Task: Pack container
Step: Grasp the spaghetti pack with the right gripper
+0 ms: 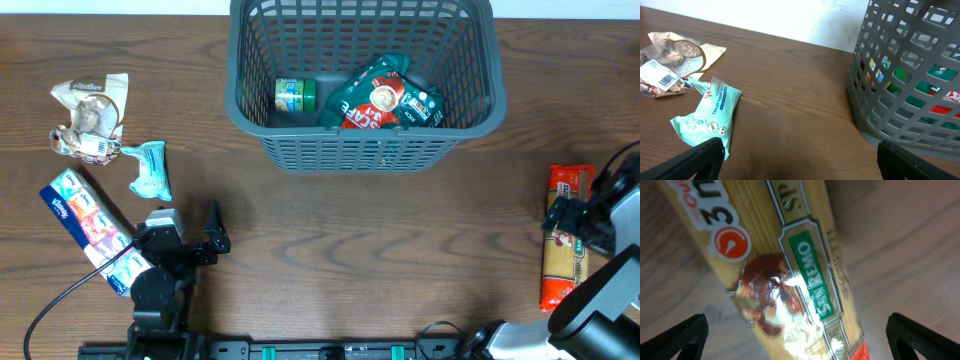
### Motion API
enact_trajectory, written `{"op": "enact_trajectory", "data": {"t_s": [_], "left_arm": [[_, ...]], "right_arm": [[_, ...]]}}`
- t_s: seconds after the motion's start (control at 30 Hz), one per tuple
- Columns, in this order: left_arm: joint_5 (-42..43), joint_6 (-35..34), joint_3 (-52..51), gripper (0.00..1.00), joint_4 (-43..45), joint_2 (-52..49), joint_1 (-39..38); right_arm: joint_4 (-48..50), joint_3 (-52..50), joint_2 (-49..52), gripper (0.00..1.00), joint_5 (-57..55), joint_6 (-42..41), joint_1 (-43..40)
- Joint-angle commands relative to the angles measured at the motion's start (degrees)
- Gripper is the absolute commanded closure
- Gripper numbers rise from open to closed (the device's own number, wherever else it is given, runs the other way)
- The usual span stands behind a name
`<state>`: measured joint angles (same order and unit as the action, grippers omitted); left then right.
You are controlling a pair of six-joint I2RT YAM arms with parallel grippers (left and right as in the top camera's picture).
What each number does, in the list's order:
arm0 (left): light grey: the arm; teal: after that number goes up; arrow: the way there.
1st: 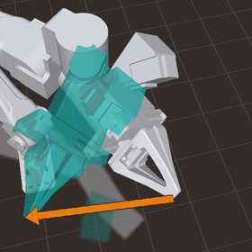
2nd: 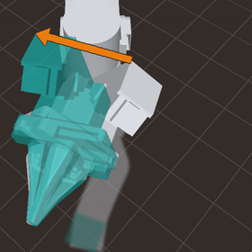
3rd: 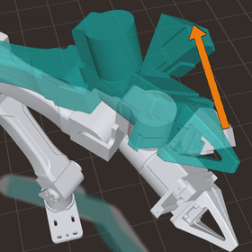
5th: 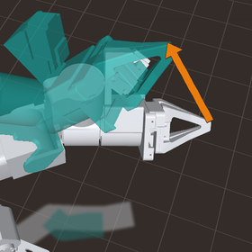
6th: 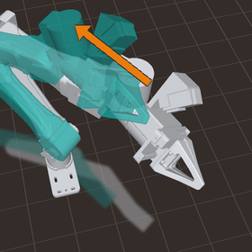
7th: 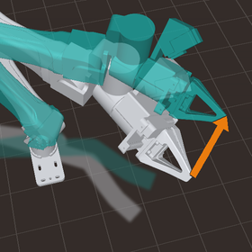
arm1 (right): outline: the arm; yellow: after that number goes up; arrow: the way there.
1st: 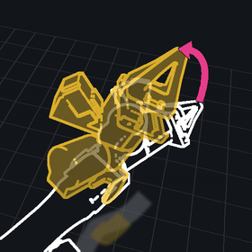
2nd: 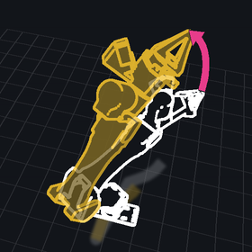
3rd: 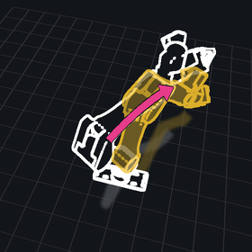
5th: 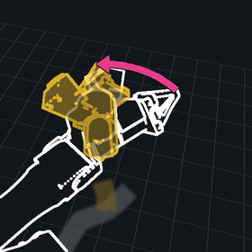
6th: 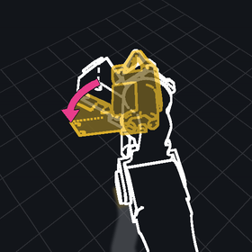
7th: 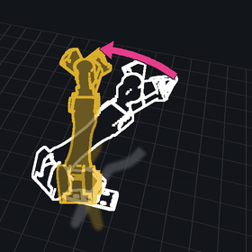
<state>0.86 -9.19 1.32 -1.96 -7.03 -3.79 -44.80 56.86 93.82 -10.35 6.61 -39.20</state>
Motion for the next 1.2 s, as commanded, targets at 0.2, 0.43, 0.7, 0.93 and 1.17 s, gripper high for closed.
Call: {"op": "enact_trajectory", "data": {"t_s": [0.2,0.43,0.7,0.93,1.17], "left_arm": [[-1.33,-0.13,-1.09,0.01,-2.19,-0.09,0.24],[-1.33,-0.13,-1.09,0.01,-2.19,-0.09,0.24],[-1.33,-0.13,-1.09,0.02,-2.19,-0.09,0.24],[-1.33,-0.13,-1.09,0.01,-2.19,-0.09,0.24],[-1.33,-0.13,-1.09,0.01,-2.19,-0.09,0.24]], "right_arm": [[12.52,-8.28,0.44,0.01,4.20,4.79,-0.63],[19.56,-10.75,0.85,0.01,10.58,12.81,-0.66],[21.46,-10.75,2.75,0.01,10.62,13.16,-3.56],[22.12,-10.78,2.86,0.03,10.84,11.39,-8.02],[22.77,-10.78,2.86,0.18,14.67,11.37,-11.58]]}}
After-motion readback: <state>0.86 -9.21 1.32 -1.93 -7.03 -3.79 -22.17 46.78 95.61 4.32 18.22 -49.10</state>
